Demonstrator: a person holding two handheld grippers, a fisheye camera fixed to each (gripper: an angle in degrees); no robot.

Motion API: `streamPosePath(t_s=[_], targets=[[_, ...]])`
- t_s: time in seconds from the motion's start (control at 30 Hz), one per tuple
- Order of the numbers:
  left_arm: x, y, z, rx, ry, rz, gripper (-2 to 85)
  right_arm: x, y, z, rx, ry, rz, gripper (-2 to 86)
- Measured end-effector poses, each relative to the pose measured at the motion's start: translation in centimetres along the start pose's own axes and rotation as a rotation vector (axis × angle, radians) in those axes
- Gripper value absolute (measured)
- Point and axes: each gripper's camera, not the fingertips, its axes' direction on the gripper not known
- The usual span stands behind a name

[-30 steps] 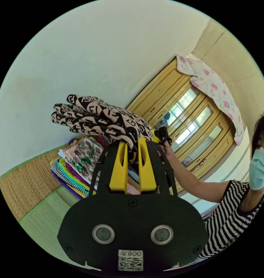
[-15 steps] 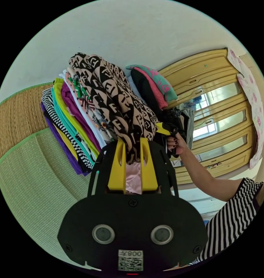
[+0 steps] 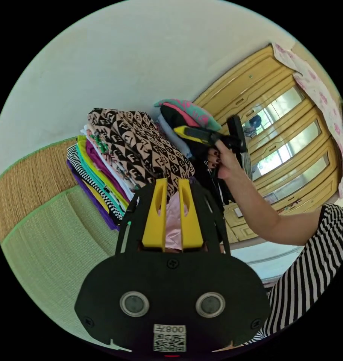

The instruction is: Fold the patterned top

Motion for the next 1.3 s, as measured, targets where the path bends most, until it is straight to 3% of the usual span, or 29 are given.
streamPosePath(t_s=[0.2, 0.33, 0.53, 0.83, 1.0, 1.17, 1.3], targets=[[4.4, -4.6, 4.6, -0.184, -0.145, 0.056, 0.6, -2.9, -5.1, 14.2, -0.230, 0.087, -0.122, 0.0], [4.6, -5.8, 4.2, -0.162, -0.193, -0.020, 0.1, -3.6, -5.3, 17.6, -0.213, 0.053, -0.133, -0.1], [5.2, -8.3, 3.7, -0.139, -0.110, -0.074, 0.0, -5.7, -6.2, 19.5, -0.248, 0.064, -0.157, -0.1], [10.6, -10.9, 3.0, -0.081, -0.117, -0.065, 0.2, -7.2, -4.9, 16.9, -0.218, 0.014, -0.121, 0.0], [13.3, -10.8, 1.3, -0.015, -0.084, -0.027, 0.6, -9.7, -2.1, 8.6, -0.009, -0.014, -0.169, 0.1], [14.0, -7.6, 4.4, -0.111, -0.034, -0.065, 1.1, -12.1, 6.0, -1.5, 0.155, 0.020, -0.226, 0.6], [13.2, -3.7, 9.9, -0.251, 0.030, -0.175, 1.2, -11.1, 16.6, -4.5, 0.106, 0.118, -0.073, 2.7]])
